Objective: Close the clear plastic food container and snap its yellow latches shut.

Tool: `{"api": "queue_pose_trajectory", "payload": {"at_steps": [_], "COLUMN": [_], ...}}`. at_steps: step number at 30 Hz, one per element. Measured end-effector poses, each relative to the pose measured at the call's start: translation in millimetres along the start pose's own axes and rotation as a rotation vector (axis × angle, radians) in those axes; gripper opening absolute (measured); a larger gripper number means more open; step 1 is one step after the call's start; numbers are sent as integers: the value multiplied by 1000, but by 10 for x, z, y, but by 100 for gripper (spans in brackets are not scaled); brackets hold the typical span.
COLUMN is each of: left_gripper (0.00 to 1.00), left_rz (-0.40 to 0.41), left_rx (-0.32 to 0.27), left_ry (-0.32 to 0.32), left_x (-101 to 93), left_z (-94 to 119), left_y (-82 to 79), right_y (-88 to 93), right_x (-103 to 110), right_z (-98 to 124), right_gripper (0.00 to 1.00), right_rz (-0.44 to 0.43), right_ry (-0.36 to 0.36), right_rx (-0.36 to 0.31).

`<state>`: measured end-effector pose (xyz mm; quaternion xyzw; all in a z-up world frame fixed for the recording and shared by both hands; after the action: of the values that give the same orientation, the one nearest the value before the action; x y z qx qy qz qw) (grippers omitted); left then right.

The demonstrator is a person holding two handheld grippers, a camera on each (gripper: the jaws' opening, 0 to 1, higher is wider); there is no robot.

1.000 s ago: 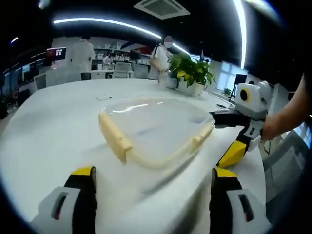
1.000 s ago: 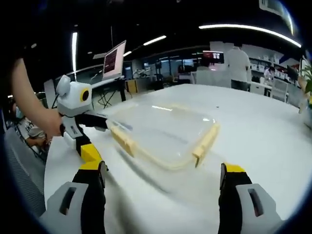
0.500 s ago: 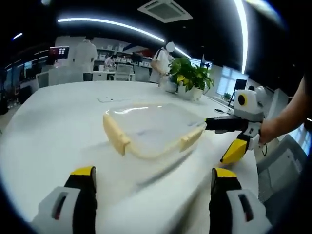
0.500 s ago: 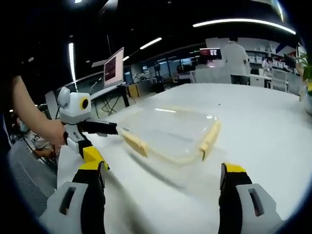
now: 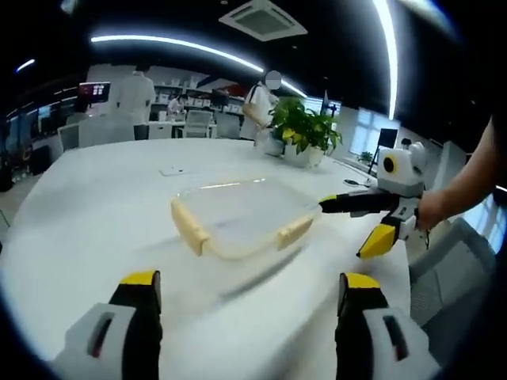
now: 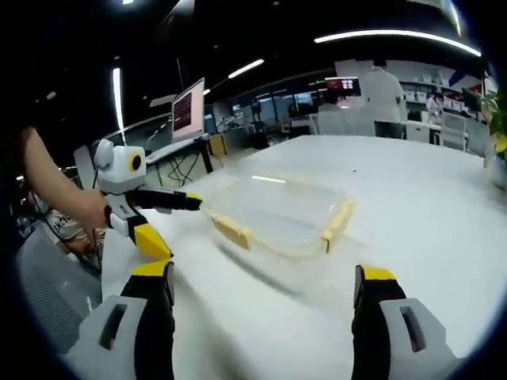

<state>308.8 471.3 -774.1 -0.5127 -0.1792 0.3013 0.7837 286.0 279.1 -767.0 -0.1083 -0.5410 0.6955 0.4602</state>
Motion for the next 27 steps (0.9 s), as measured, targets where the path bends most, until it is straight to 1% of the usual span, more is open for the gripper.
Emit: {"api": "queue_pose_trajectory", "payload": {"at_steps": [4,7,9,12,15,18,23,27], "left_gripper": [89,88,87,86,85,85,84,84], "left_rz": [27,47,59,72,73,84,92,98], "left_rx": [-19,-31,-34,-45,-52,-62,-65,-76], "left_ry": [-19,-32,-38,-42,-49,-56,-66,-80], "left_x": [35,52,49,10,-38,-80,-123,-142], "left_z": [105,193,258,346,423,493,577,687], "left_y": [-20,-22,-27,-50,-62,-59,-48,-75], "right_y": [-24,-31,-67,-118,-104,-101,-111,-131], "right_x": [21,54,52,57,60,116,196,227], "right_z": [89,164,230,335,393,464,585,683], "right_gripper": [92,91,91,89,88,87,87,87], "right_rz": [-4,-7,-14,-33,-46,-43,-39,-53], "right_ry": [13,16,26,41,46,44,41,41], "right_rx": [-13,-11,-26,-50,-51,-52,-62,-71]}}
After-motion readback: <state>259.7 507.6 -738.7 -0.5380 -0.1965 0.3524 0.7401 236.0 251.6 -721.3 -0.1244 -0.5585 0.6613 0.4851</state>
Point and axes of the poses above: the point that each gripper's makers call its tool centre point, and the gripper's own axes: z roughly backward along the fingers, x roughly to its left, y roughly out of its underside, the point moved 5 cm from there along z, roughly backward along the fingers, and after that the axes turned 10 degrees about -z, right-handed, at the moved point
